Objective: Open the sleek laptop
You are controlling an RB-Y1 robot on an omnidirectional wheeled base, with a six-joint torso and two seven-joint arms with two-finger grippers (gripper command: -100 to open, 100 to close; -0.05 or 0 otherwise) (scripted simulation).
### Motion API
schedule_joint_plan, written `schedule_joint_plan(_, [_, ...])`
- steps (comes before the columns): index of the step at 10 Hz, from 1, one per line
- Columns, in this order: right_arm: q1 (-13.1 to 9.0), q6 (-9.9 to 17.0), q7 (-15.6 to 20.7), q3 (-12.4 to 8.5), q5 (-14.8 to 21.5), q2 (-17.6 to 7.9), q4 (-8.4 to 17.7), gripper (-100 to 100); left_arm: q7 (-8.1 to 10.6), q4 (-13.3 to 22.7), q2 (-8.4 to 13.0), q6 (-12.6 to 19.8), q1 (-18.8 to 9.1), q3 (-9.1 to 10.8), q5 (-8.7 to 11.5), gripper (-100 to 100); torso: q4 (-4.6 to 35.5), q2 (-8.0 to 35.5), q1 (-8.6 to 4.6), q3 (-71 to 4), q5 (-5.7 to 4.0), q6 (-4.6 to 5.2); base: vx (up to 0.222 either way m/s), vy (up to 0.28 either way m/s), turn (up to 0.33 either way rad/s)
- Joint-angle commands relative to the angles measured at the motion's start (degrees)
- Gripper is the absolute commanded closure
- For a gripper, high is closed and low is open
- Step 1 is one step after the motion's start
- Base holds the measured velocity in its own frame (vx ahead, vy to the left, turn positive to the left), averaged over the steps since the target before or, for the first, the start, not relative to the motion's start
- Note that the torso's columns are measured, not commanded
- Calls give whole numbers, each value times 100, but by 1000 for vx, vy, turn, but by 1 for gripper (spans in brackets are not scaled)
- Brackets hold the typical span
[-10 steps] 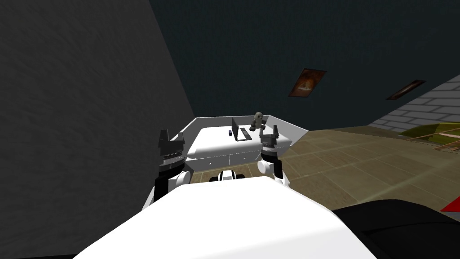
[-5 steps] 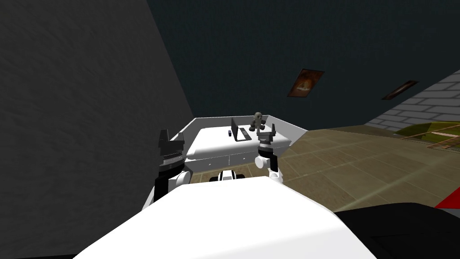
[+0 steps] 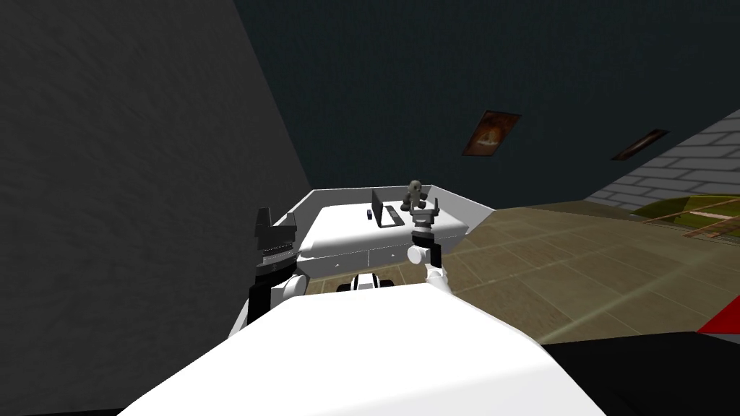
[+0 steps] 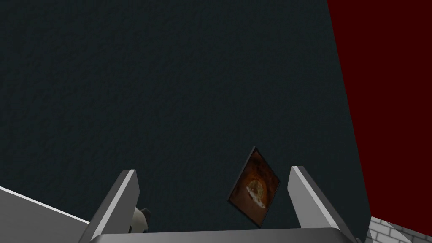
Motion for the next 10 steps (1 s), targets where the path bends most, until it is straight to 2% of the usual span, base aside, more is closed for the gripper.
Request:
schedule_joint_plan(1, [-233, 43, -297, 61, -427, -24, 205, -100, 0, 0, 0, 0, 0, 0, 0, 0, 1, 3, 0, 2, 0, 1, 23, 3, -4])
schedule_joint_plan(2, [-233, 43, -297, 61, -484, -24, 205, -100, 0, 0, 0, 0, 0, 0, 0, 0, 1, 4, -1, 3, 0, 0, 19, 3, 0])
schedule_joint_plan(3, [-382, 69, -481, 92, -709, -45, 353, -100, 0, 0, 0, 0, 0, 0, 0, 0, 2, 7, -1, 4, 0, 1, 25, 4, -1])
schedule_joint_plan(4, [-382, 69, -481, 92, -746, -45, 353, -100, 0, 0, 0, 0, 0, 0, 0, 0, 1, 4, -1, 2, 0, 0, 21, 4, 4])
schedule_joint_plan(6, [-657, 129, -833, 147, -1147, -79, 650, -100, 0, 0, 0, 0, 0, 0, 0, 0, 1, 4, -1, 2, 0, 0, 30, 6, 8])
schedule_joint_plan(7, [-657, 129, -851, 147, -1269, -79, 650, -100, 0, 0, 0, 0, 0, 0, 0, 0, 0, -1, 0, 0, 0, 0, 29, 4, 8])
schedule_joint_plan(8, [-783, 164, -1036, 171, -1463, -91, 799, -100, 0, 0, 0, 0, 0, 0, 0, 0, 1, 4, -2, 2, 0, 1, 29, 2, 12])
schedule_joint_plan(9, [-783, 164, -1036, 171, -1527, -91, 799, -100, 0, 0, 0, 0, 0, 0, 0, 0, 1, 4, -2, 2, -1, 0, 25, 2, 9])
schedule_joint_plan(10, [-900, 202, -1220, 192, -1745, -97, 947, -100, 0, 0, 0, 0, 0, 0, 0, 0, 2, 7, -2, 4, 0, 1, 28, 4, 18])
